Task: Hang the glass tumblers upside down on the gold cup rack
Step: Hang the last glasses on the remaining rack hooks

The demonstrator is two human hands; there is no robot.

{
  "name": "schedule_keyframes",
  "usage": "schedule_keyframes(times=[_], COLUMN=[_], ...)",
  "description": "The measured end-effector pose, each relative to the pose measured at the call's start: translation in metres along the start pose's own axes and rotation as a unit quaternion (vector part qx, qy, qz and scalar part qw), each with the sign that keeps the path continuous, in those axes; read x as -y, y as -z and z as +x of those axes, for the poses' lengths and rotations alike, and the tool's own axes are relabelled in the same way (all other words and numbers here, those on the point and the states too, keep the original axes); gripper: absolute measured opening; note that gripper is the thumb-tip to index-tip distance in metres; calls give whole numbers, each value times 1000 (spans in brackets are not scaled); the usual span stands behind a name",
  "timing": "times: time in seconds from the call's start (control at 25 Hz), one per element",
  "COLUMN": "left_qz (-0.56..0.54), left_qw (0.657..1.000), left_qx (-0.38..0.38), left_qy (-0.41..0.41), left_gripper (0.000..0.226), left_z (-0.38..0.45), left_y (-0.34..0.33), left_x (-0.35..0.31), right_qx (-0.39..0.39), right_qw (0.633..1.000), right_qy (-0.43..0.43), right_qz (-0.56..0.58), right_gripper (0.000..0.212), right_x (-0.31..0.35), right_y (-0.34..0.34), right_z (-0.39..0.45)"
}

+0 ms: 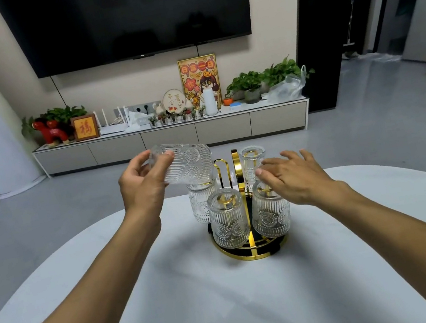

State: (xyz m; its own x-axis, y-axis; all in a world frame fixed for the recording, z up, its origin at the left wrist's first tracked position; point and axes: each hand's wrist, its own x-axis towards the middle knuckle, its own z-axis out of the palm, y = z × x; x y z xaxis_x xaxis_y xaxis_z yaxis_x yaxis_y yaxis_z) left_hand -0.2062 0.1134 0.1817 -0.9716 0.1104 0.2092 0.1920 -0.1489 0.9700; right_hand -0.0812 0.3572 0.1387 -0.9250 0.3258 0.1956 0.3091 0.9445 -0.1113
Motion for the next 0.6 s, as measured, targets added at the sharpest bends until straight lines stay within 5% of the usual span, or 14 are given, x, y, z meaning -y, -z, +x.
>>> schedule_keyframes(times=[0.2,0.6], left_qz=[33,158], left_qw=[999,982], left_qx=[5,64], left_qy=[-15,-77], left_gripper=[57,72], left_z=[10,42], left_y=[-5,-39], left_x=[-5,-15], right_qx=[42,-53], right_qw=[998,995], right_qy=[-20,-77], right_qz=[-32,-30], right_gripper=[73,67], right_x=[6,13], right_y=[7,11], right_z=[-4,-11])
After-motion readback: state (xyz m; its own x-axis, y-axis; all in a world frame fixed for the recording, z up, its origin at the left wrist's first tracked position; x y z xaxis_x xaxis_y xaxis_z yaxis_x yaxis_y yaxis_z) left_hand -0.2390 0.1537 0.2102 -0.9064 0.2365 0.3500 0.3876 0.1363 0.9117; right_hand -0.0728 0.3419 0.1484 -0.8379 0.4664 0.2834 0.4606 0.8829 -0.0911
